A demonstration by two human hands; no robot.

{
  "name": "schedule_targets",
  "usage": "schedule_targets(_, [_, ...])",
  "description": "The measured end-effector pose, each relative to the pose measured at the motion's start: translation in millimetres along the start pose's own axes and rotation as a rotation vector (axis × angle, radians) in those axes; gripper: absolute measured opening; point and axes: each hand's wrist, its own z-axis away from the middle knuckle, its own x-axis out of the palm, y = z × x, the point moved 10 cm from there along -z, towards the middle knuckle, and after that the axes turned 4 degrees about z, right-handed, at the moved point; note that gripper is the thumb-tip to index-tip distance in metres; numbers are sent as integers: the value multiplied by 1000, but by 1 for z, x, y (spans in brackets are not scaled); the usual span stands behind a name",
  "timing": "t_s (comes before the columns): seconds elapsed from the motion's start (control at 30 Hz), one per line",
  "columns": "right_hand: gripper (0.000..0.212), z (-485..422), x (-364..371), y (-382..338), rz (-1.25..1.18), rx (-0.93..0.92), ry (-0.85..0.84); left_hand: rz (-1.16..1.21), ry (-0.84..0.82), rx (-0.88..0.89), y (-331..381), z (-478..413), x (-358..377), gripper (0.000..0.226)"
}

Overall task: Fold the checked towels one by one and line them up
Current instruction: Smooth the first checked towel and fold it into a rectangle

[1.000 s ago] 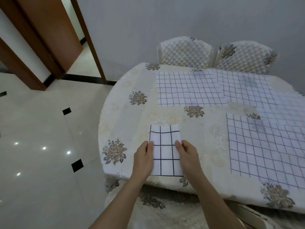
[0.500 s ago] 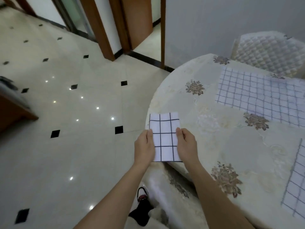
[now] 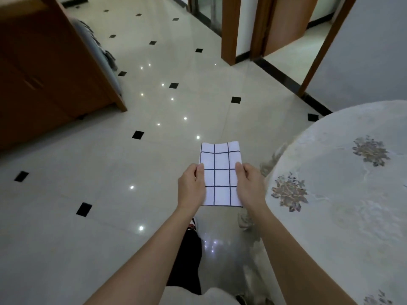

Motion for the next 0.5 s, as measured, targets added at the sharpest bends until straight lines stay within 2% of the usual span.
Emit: schedule_targets(0.5, [36, -193, 97, -76, 65, 138, 151, 35, -202, 33, 8, -264, 7, 37])
